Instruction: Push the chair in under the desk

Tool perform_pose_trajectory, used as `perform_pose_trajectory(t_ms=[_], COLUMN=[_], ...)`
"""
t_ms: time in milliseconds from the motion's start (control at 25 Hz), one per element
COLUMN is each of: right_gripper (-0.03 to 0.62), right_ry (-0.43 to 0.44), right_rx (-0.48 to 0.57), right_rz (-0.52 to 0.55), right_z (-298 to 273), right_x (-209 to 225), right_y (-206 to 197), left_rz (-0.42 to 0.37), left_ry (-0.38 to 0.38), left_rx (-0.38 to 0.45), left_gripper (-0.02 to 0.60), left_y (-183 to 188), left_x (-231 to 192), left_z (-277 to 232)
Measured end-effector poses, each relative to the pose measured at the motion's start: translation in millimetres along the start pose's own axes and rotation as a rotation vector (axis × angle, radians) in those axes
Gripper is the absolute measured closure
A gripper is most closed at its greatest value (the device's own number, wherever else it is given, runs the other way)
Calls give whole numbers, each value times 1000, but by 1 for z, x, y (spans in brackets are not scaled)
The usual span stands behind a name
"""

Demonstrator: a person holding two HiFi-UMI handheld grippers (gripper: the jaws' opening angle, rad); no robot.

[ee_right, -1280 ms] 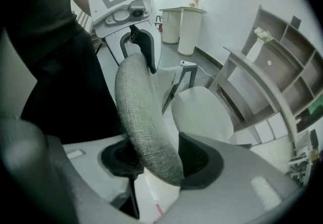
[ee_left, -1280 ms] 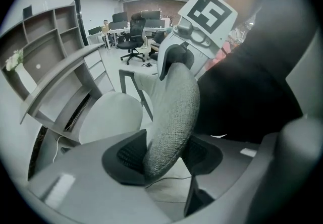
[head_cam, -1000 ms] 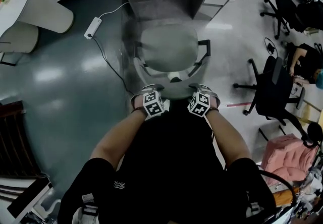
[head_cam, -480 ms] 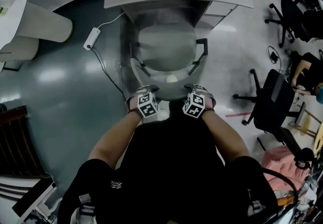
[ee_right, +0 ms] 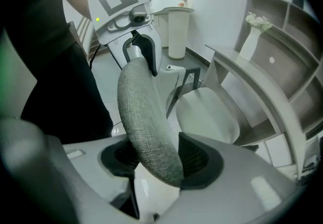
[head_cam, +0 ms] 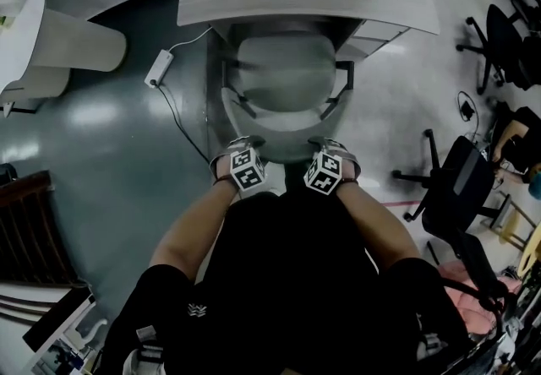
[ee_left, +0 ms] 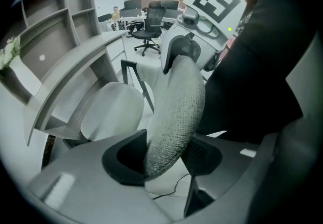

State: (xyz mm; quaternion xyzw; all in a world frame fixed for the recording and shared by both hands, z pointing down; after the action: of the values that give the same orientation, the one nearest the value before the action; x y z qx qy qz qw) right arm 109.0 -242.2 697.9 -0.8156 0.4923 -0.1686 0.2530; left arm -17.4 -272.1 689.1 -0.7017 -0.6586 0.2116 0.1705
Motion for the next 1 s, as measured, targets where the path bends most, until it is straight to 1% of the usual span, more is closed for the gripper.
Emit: perform_pose_trajectory(t_ms=[280, 440, 760, 1000], right_gripper=[385, 387, 390, 390], right_ry=[20, 19, 13, -2], right_rx=[5, 4, -3, 3], right_rz=[20, 12, -4, -2], right_z=[-7, -10, -29, -35], right_x=[47, 67, 97, 126], right_y=[11, 17, 41, 50], left_rz=[22, 21, 8, -4], left_ry=[36, 14, 10, 15], left_rx=[-4, 1, -1, 6], left_gripper=[380, 377, 374, 374], left_y=[10, 14, 7, 11], left_x=[-47, -68, -113, -144], left_z=[-6, -4, 2, 1])
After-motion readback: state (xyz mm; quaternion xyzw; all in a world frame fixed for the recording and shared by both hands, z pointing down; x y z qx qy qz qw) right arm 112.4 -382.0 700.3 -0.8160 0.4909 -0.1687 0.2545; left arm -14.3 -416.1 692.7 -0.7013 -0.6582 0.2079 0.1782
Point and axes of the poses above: the fingertips, and each gripper's own axes: z backward along the fingers, x to its right, y out of its top, the point moved 4 cm from there along z, backward along the fingers, and after that the axes turned 11 degrees about x, right-handed, at the moved point
